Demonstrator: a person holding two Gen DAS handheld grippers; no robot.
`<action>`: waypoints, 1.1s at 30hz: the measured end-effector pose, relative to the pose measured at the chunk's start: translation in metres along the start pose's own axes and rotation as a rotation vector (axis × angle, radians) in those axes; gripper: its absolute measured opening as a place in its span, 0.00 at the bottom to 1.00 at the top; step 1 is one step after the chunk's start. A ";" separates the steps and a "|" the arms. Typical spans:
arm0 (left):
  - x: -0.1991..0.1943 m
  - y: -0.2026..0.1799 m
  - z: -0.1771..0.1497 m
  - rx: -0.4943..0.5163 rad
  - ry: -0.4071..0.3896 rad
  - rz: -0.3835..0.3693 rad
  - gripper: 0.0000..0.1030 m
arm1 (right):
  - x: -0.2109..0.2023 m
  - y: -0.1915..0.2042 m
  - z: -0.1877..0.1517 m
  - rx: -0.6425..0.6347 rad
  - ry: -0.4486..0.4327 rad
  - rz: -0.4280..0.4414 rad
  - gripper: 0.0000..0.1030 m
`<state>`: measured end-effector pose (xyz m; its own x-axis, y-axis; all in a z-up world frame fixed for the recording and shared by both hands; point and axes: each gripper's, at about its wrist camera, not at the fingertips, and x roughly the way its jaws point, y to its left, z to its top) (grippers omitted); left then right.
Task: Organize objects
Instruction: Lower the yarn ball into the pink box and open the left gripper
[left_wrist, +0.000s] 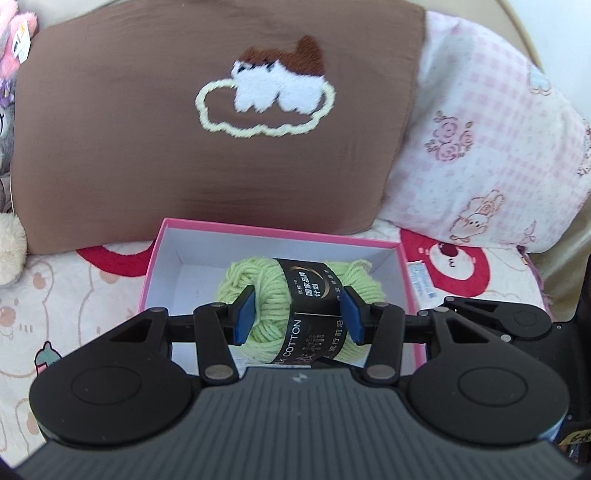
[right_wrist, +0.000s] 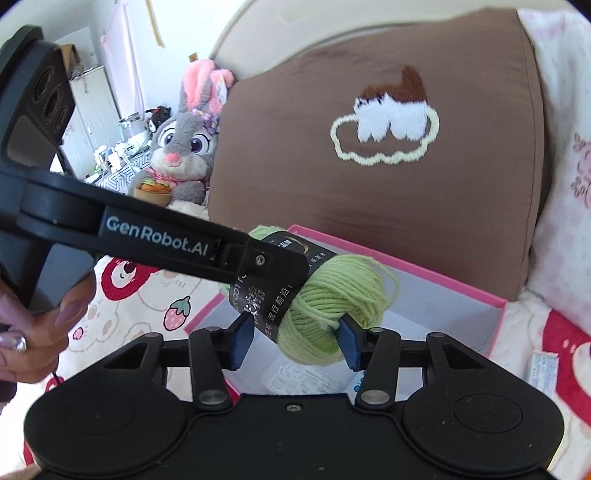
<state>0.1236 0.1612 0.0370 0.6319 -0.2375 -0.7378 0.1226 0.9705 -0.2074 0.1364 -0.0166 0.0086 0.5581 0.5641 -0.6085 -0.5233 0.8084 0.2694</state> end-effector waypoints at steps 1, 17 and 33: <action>0.005 0.004 0.001 -0.005 0.008 0.006 0.45 | 0.007 -0.003 0.001 0.020 0.009 0.005 0.53; 0.088 0.052 -0.002 -0.094 0.145 0.025 0.45 | 0.091 -0.022 -0.001 0.170 0.188 -0.024 0.52; 0.127 0.075 -0.028 -0.169 0.157 0.025 0.45 | 0.122 -0.026 -0.011 0.168 0.252 -0.078 0.52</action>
<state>0.1917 0.2023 -0.0903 0.5051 -0.2299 -0.8319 -0.0299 0.9587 -0.2830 0.2107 0.0294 -0.0810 0.4041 0.4565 -0.7927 -0.3594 0.8761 0.3214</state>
